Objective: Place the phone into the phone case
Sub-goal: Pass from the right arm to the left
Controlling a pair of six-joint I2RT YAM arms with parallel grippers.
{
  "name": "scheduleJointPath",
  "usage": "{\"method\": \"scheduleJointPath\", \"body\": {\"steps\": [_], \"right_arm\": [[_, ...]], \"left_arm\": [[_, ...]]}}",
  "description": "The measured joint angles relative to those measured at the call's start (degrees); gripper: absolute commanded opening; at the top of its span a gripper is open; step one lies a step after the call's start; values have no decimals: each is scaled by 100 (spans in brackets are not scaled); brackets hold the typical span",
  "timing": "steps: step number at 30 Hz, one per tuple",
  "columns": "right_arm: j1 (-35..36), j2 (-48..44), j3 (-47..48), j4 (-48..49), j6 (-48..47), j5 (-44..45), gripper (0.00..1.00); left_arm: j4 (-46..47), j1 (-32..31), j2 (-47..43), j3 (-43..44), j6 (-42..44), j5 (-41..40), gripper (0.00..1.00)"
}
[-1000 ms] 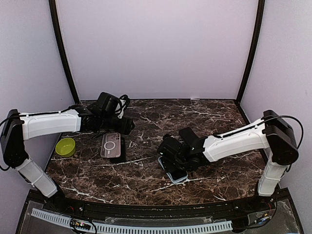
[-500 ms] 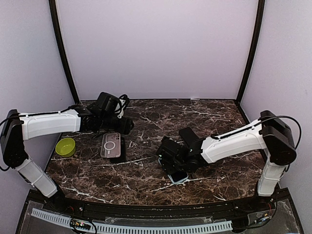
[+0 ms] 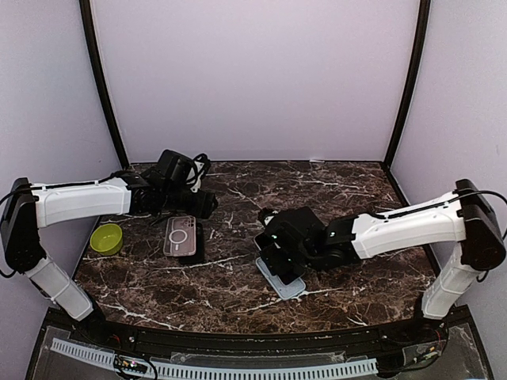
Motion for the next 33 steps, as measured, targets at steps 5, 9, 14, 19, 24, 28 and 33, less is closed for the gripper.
{"method": "scheduleJointPath", "body": {"steps": [5, 9, 14, 19, 24, 28, 33], "right_arm": [[-17, -1147, -431, 730, -920, -24, 22], [-184, -2118, -997, 1453, -1427, -964, 24], [-863, -3279, -1241, 2173, -1471, -3318, 30], [-1084, -3567, -490, 2072, -1714, -5558, 25], [-1126, -3582, -20, 1838, -1958, -6793, 25], [-1204, -3585, 2, 1711, -2002, -7193, 25], [-1211, -3585, -4, 1709, -1939, -7154, 23]], "left_arm": [[57, 0, -50, -28, 63, 118, 67], [291, 0, -225, -190, 153, 365, 68], [649, 0, -398, -407, 247, 748, 68], [1147, 0, -570, -706, 310, 1279, 67], [1613, 0, -901, -979, 334, 1840, 67], [2037, 0, -1189, -1176, 345, 2164, 67], [2267, -2, -1215, -1209, 323, 2446, 66]]}}
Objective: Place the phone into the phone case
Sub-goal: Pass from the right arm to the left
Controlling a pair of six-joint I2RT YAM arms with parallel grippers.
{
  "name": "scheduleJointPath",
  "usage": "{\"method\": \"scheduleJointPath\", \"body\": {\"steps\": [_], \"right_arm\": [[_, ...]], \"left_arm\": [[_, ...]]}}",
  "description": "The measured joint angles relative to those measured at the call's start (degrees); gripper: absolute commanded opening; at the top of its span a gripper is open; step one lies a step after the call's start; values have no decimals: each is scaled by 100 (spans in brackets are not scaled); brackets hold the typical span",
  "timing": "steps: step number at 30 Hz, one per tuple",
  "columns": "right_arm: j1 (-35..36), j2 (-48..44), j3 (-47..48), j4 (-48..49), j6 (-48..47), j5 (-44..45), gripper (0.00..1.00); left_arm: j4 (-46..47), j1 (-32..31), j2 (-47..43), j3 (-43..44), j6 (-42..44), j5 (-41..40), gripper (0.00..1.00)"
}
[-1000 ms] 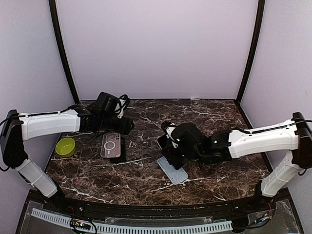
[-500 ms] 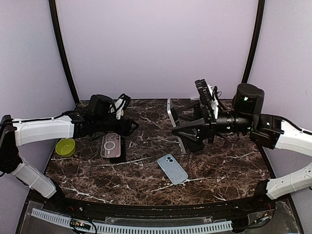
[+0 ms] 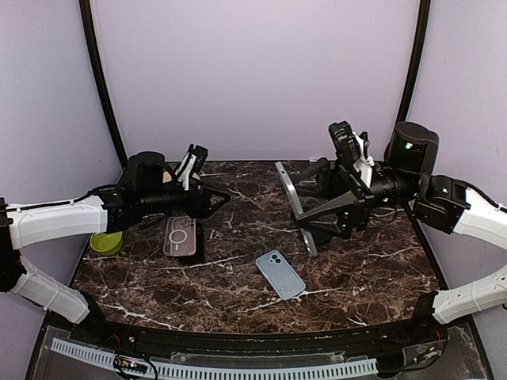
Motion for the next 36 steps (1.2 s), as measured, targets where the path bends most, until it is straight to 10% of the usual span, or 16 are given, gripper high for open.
{"method": "scheduleJointPath", "body": {"steps": [22, 36], "right_arm": [[1102, 535, -575, -461, -3742, 6671, 14], [1904, 660, -577, 11, -5016, 7779, 13]], "left_arm": [[-1137, -850, 136, 1572, -57, 1888, 78], [-1604, -1377, 673, 2103, -214, 1388, 34]]}}
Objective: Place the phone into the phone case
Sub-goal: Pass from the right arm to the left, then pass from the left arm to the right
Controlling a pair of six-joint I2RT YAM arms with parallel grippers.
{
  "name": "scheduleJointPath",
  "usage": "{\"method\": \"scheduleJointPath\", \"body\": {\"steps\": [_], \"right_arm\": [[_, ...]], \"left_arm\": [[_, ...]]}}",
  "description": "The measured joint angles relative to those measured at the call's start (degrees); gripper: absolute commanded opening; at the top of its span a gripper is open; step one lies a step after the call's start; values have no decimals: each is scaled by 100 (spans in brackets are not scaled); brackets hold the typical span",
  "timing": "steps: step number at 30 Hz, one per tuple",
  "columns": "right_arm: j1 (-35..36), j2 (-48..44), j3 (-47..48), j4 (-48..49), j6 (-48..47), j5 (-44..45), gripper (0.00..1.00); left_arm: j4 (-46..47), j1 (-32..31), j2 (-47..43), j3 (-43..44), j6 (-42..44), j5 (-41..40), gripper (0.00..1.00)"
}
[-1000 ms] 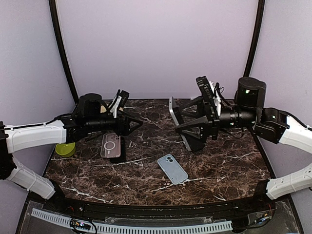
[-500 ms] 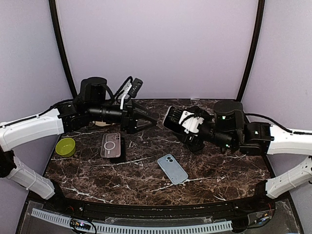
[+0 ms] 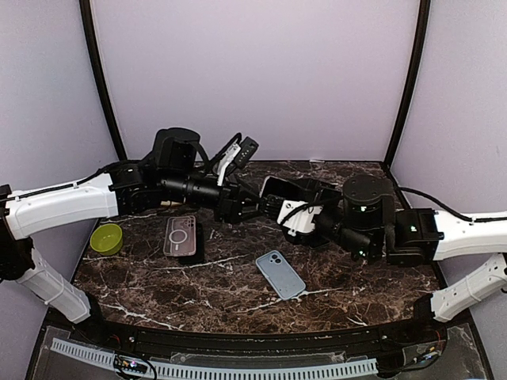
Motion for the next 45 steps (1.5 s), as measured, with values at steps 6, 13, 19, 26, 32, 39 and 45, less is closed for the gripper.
{"method": "scheduleJointPath", "body": {"steps": [6, 13, 19, 26, 32, 39, 45], "right_arm": [[55, 140, 13, 13, -219, 142, 12], [66, 205, 35, 11, -334, 291, 13], [66, 203, 33, -111, -286, 302, 85], [-334, -212, 24, -87, 815, -125, 98], [-1637, -1414, -656, 761, 2564, -2059, 98], [-2234, -896, -1484, 2752, 4863, -4562, 68], [-2236, -275, -1497, 3727, 5827, -5576, 53]], "left_arm": [[-31, -55, 9, 9, -31, -109, 15], [-28, -90, 31, 4, -262, -177, 0], [391, -92, -26, -306, -372, -192, 0], [1252, -111, -699, -1237, -223, -758, 0], [2592, -101, -1364, -1958, -179, -1207, 0], [4341, -101, -1499, -2516, -498, -1058, 0], [4804, -140, -1432, -2570, -640, -820, 0]]}}
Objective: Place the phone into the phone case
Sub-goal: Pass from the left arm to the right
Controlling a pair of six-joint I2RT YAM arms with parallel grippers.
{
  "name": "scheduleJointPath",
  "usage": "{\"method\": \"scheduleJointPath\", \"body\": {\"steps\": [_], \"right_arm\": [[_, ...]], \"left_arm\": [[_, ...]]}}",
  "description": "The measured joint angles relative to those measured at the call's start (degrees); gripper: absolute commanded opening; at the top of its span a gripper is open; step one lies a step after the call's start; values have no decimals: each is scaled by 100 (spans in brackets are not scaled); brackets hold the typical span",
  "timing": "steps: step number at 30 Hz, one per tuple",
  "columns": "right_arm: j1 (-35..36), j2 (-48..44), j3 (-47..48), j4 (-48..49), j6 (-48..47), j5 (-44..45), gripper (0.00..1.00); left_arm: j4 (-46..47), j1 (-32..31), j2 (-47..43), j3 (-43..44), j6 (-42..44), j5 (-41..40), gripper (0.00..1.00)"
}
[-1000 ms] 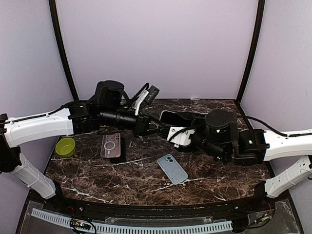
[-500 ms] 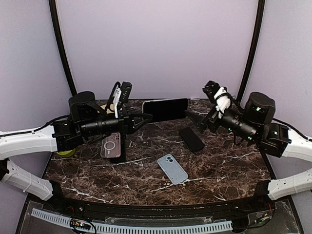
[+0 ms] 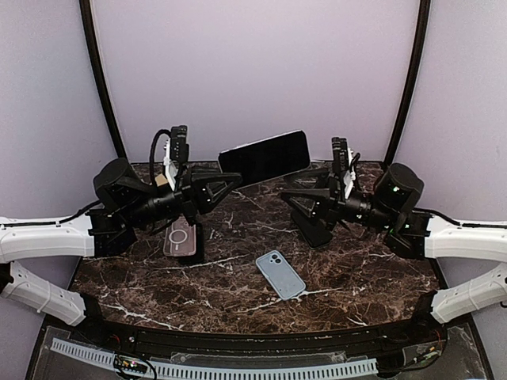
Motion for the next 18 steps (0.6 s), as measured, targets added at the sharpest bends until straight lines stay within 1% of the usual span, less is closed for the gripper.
{"method": "scheduleJointPath", "body": {"steps": [5, 7, 10, 14, 17, 18], "right_arm": [[0, 81, 136, 457, 291, -367, 49], [0, 105, 203, 577, 356, -450, 44], [0, 120, 254, 645, 461, -466, 28], [-26, 125, 278, 680, 568, -590, 1], [-11, 87, 332, 684, 697, -822, 0], [-7, 55, 341, 647, 662, -850, 0]], "left_arm": [[142, -31, 20, -17, -22, 173, 0], [155, -44, 44, -17, -24, 205, 0], [192, -52, 98, -17, -39, 293, 0], [269, -79, 168, -24, -70, 396, 0], [417, -57, 177, -48, -66, 579, 0], [457, -81, 177, -48, -57, 597, 2]]}}
